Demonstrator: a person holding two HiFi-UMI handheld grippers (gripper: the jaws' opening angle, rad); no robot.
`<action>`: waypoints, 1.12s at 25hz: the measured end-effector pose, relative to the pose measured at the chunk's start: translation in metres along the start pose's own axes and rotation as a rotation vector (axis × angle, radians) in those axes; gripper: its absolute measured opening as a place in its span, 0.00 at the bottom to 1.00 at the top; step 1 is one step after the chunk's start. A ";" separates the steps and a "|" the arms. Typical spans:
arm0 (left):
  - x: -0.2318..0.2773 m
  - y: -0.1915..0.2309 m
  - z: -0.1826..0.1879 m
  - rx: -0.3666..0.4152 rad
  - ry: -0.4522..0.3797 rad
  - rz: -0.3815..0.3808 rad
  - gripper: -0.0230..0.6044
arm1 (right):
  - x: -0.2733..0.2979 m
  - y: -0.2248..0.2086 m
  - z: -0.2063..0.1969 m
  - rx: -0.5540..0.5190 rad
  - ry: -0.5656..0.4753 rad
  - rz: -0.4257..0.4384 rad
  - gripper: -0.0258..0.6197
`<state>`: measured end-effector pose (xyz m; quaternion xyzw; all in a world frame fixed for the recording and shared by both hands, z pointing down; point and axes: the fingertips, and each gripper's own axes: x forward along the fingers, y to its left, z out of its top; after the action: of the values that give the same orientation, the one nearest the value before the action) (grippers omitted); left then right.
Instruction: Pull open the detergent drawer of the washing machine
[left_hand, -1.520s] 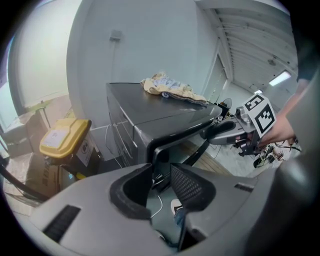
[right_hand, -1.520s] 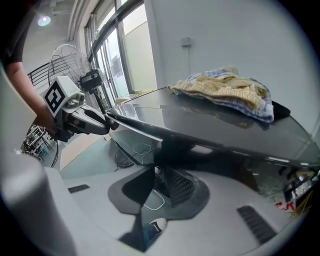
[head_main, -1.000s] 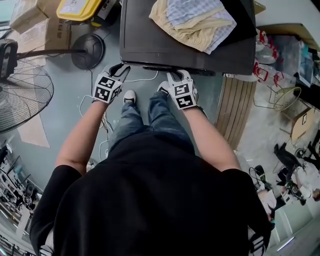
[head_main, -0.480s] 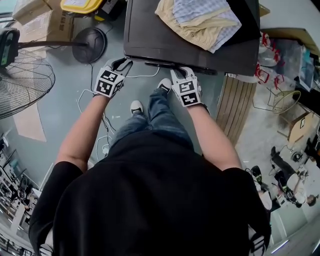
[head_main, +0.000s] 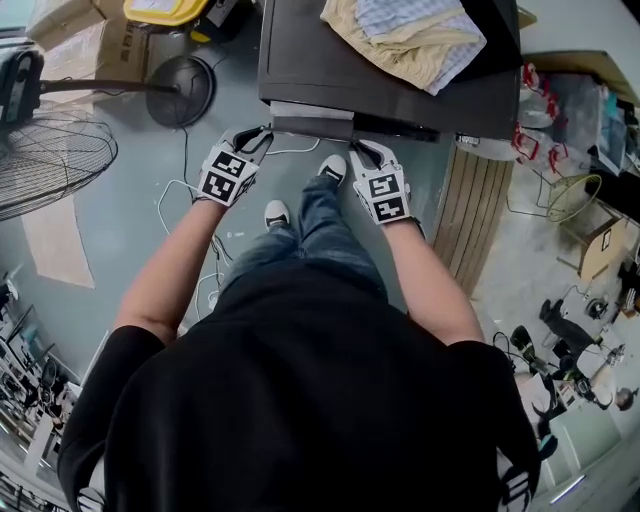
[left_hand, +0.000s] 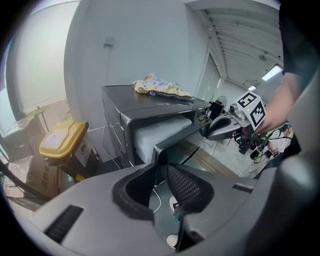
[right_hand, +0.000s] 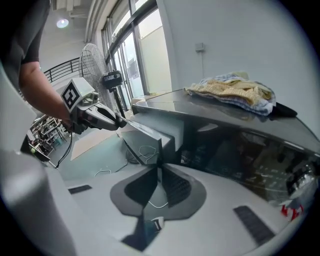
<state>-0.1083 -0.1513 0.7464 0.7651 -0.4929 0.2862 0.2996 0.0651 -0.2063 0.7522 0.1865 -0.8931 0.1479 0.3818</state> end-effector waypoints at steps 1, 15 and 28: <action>-0.001 -0.004 -0.002 0.001 0.001 -0.004 0.17 | -0.002 0.002 -0.002 0.002 -0.001 0.000 0.09; -0.020 -0.037 -0.032 -0.011 0.009 -0.025 0.16 | -0.024 0.031 -0.029 0.037 -0.019 -0.017 0.08; -0.037 -0.061 -0.050 -0.024 0.001 -0.041 0.16 | -0.042 0.053 -0.053 0.055 -0.025 -0.022 0.08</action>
<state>-0.0722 -0.0727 0.7414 0.7714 -0.4802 0.2744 0.3147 0.1017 -0.1288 0.7506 0.2087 -0.8913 0.1659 0.3667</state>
